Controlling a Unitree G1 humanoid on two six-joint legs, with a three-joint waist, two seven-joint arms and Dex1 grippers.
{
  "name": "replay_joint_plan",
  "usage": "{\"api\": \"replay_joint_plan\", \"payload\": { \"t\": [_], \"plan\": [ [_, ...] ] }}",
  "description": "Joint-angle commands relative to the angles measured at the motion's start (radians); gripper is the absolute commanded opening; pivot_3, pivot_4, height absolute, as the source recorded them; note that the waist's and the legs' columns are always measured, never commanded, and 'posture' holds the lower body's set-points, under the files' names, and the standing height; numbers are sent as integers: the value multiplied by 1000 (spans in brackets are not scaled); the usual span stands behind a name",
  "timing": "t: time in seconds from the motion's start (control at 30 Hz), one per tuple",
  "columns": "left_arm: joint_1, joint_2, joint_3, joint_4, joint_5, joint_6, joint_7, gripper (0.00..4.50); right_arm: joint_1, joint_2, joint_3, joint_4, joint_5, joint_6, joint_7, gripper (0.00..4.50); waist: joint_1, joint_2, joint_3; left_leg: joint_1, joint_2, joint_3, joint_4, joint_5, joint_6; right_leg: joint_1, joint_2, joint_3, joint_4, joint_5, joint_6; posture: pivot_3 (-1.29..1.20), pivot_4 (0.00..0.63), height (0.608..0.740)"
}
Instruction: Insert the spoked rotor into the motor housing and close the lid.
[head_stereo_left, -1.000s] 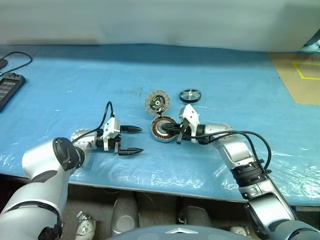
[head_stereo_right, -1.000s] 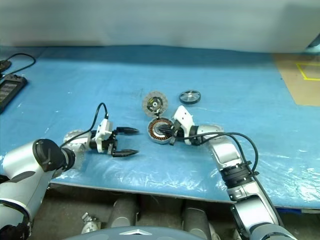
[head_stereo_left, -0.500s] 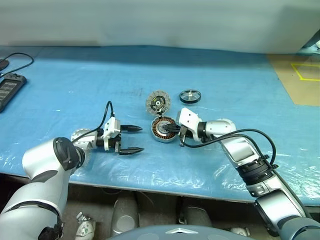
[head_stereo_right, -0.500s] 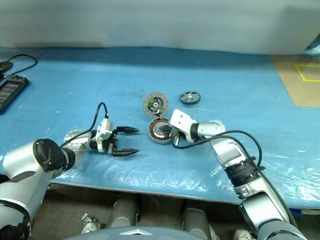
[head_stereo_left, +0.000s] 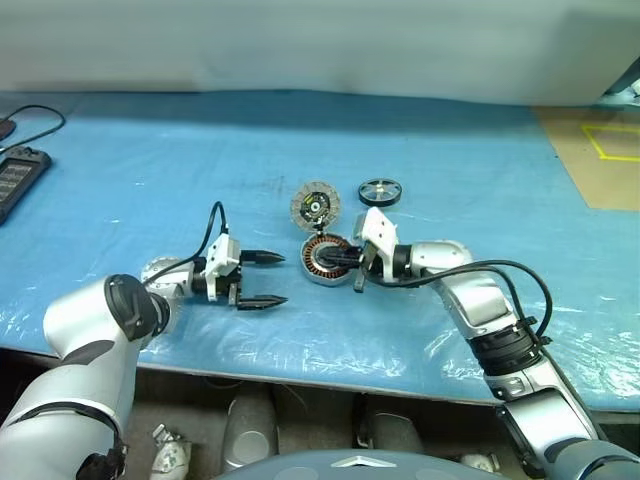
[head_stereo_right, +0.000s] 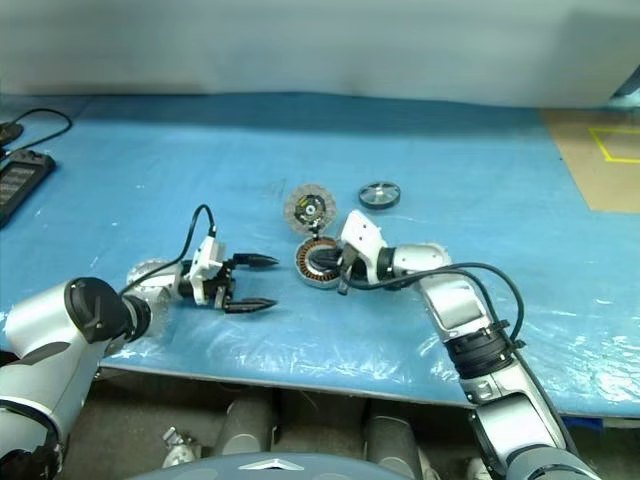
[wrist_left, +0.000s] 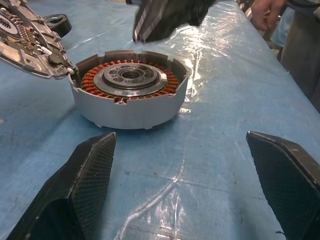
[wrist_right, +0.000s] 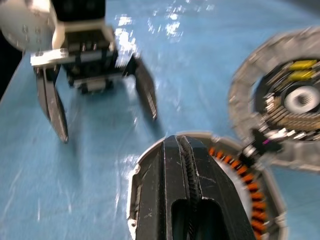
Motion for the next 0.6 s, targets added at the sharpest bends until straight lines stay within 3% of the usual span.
{"api": "replay_joint_plan", "payload": {
  "t": [0.03,0.2,0.37,0.6],
  "plan": [
    [-19,28,21,19,-24,21,-29,4402,-9,-25,-64,-58,47,24,-12,23,1,0,0,0,0,0,0,0,0,0,0,0,0,0,0,0,150,740],
    [-16,32,24,19,-36,27,-41,4402,26,-93,-102,-2,9,4,-46,23,4,0,0,0,0,0,0,0,0,0,0,0,-1,0,0,0,150,740],
    [-19,30,19,19,-47,30,-40,4402,-13,-138,-113,201,-102,-118,-140,23,0,0,0,0,-1,0,0,0,0,0,0,0,-1,0,0,0,150,740],
    [-10,21,12,19,-54,18,-30,4402,-20,-149,-114,269,-105,-167,-127,23,0,0,0,-1,0,0,-1,0,0,0,0,0,-1,0,0,0,150,740]
  ]
}}
